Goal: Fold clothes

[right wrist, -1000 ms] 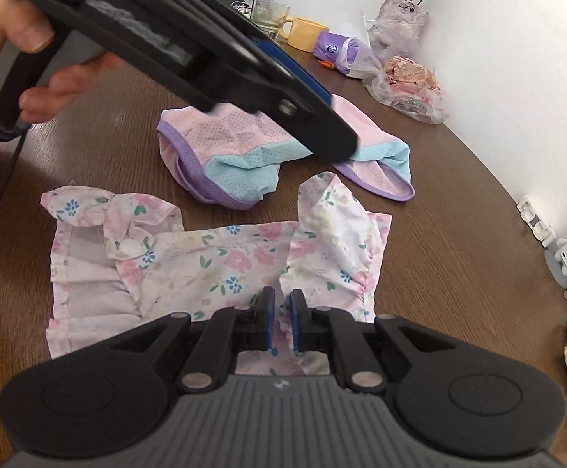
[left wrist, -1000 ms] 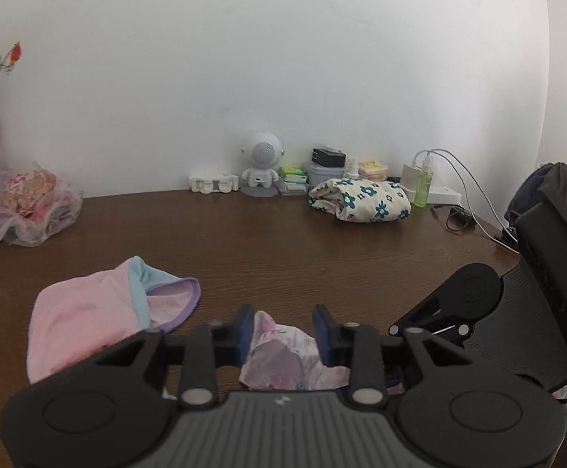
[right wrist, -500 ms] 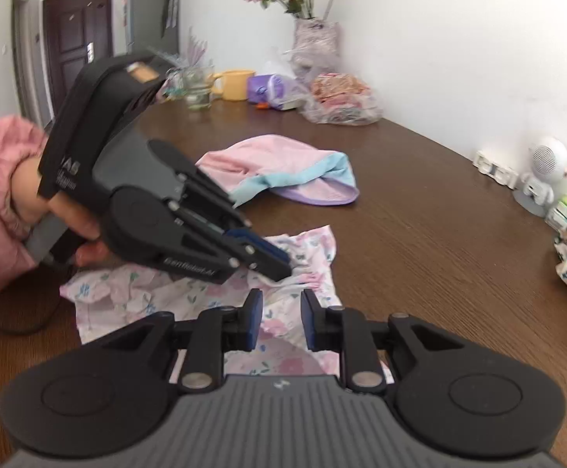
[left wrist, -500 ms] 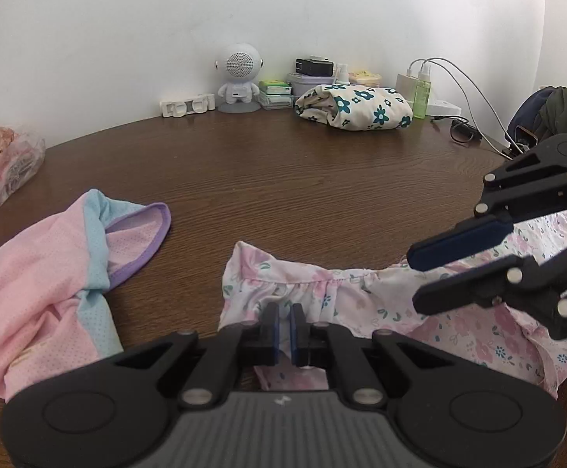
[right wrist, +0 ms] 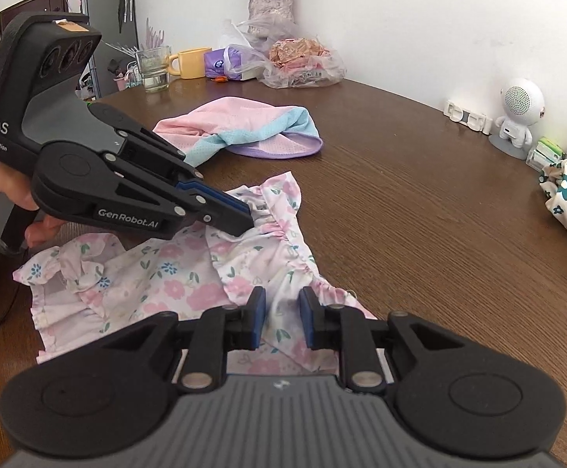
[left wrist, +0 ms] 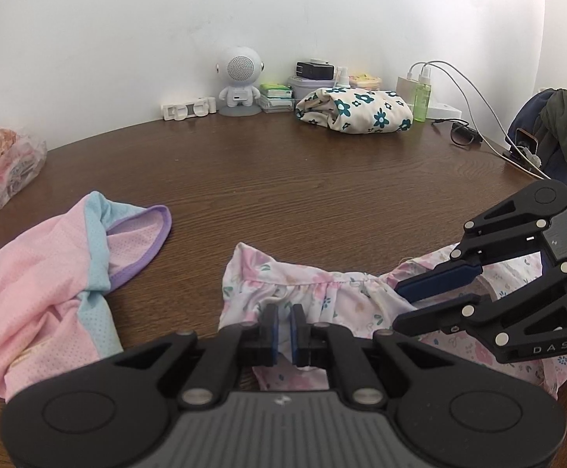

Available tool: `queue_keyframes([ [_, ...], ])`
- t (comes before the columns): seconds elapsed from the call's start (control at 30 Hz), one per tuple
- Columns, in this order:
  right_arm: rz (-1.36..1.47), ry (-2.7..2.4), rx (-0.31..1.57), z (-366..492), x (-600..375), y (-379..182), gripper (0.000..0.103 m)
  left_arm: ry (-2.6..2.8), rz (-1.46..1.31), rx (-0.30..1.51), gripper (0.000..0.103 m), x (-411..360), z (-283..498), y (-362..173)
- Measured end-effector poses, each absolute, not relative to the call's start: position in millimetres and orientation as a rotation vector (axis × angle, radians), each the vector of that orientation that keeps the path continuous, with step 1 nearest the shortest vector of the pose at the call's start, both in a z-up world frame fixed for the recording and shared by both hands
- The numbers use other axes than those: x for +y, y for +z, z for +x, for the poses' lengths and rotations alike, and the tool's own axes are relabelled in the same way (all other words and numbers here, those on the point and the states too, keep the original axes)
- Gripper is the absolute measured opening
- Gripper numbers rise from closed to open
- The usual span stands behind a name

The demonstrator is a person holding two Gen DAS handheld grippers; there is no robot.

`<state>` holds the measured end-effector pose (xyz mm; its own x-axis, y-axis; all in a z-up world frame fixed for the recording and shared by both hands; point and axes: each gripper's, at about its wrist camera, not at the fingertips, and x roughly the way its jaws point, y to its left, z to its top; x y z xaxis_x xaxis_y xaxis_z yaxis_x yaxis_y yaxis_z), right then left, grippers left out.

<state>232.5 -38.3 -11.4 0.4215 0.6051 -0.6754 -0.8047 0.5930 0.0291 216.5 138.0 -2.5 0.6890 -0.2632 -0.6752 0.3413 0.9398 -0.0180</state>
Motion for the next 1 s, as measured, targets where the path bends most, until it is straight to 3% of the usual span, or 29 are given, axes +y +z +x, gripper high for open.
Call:
queue_keyframes([
  [0.1,-0.243,0.923,0.643,227.0,-48.7,7.6,0.026,-0.328,0.066,0.639,0.042,143.1,202.1,20.2],
  [0.17,-0.213,0.921,0.578,217.6,-56.9,26.6,0.042,-0.316,0.034,0.545,0.082,147.6,187.8,40.1],
  [0.2,-0.208,0.915,0.548,210.8,-61.1,37.0,0.051,-0.306,0.03,0.517,0.088,149.1,180.3,47.2],
  [0.27,-0.207,0.916,0.522,198.8,-67.4,48.9,0.058,-0.295,0.028,0.475,0.096,151.8,163.1,58.4],
  [0.33,-0.2,0.922,0.506,182.8,-74.3,56.6,0.081,-0.291,0.032,0.446,0.103,154.2,143.7,66.7],
  [0.47,-0.191,0.931,0.508,145.8,-85.3,53.6,0.102,-0.282,0.037,0.456,0.103,154.4,101.9,60.0],
  [0.83,-0.239,0.793,0.58,86.4,-95.6,14.6,0.103,-0.227,0.139,0.615,0.103,155.2,27.2,12.8],
  [0.9,-0.246,0.79,0.576,83.9,-92.4,14.2,0.103,-0.209,0.158,0.633,0.1,156.7,27.3,8.9],
  [1.0,-0.258,0.789,0.568,79.1,-88.1,15.5,0.103,-0.185,0.168,0.657,0.087,161.7,30.6,6.0],
])
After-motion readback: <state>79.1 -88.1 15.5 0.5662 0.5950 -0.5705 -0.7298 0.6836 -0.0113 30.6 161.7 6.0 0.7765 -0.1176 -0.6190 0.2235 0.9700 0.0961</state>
